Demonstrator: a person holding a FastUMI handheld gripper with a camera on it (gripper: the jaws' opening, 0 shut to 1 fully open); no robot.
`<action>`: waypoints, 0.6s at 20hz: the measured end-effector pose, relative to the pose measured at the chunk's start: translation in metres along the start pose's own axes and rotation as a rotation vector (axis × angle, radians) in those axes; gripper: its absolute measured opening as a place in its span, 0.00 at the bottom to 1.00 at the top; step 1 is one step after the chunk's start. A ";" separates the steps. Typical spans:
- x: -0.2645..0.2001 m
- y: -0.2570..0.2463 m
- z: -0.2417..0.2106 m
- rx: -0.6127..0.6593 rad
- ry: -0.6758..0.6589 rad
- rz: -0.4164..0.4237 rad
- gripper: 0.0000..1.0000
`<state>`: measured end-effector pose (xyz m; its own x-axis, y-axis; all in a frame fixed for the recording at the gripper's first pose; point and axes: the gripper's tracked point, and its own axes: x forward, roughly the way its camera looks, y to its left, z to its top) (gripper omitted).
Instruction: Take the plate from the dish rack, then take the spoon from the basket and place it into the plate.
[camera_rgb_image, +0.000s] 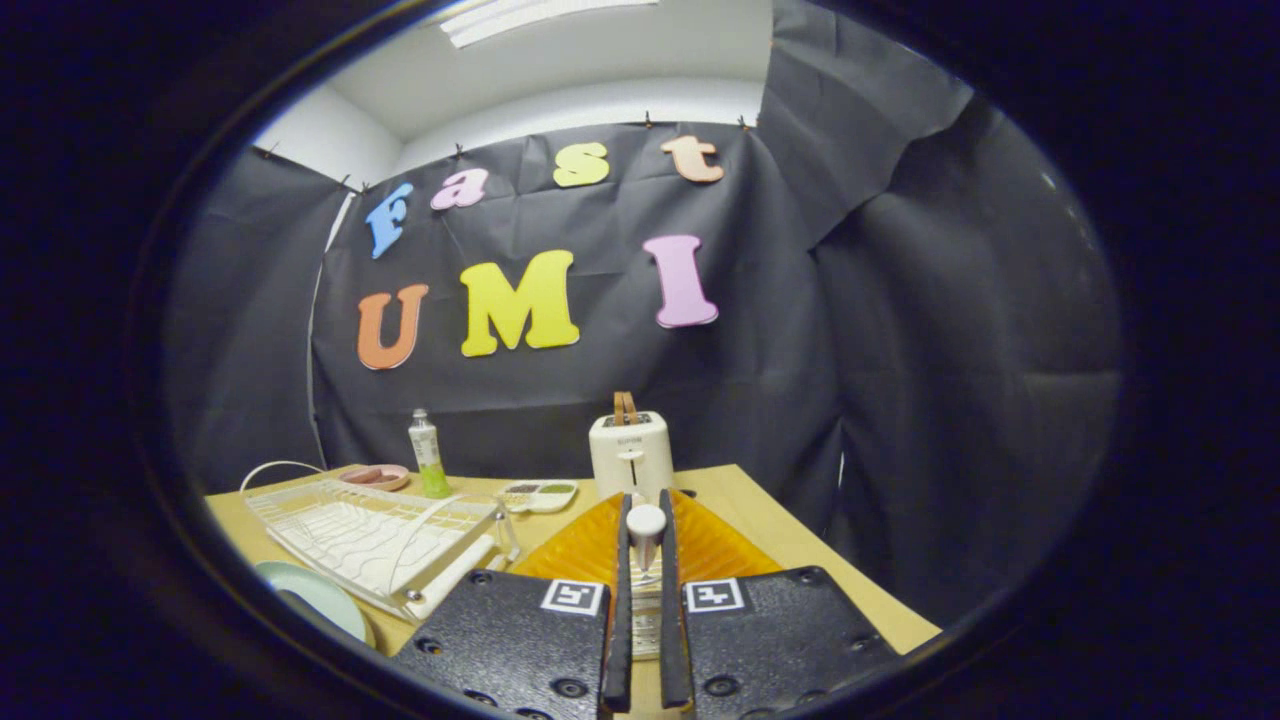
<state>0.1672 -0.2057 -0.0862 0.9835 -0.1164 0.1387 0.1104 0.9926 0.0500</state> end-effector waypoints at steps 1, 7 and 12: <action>-0.005 0.007 0.013 -0.014 -0.020 -0.004 0.17; -0.060 0.056 0.082 -0.014 -0.102 0.036 0.16; -0.125 0.131 0.089 0.001 -0.087 0.161 0.16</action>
<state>0.0462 -0.0641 -0.0090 0.9722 0.0412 0.2305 -0.0474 0.9986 0.0215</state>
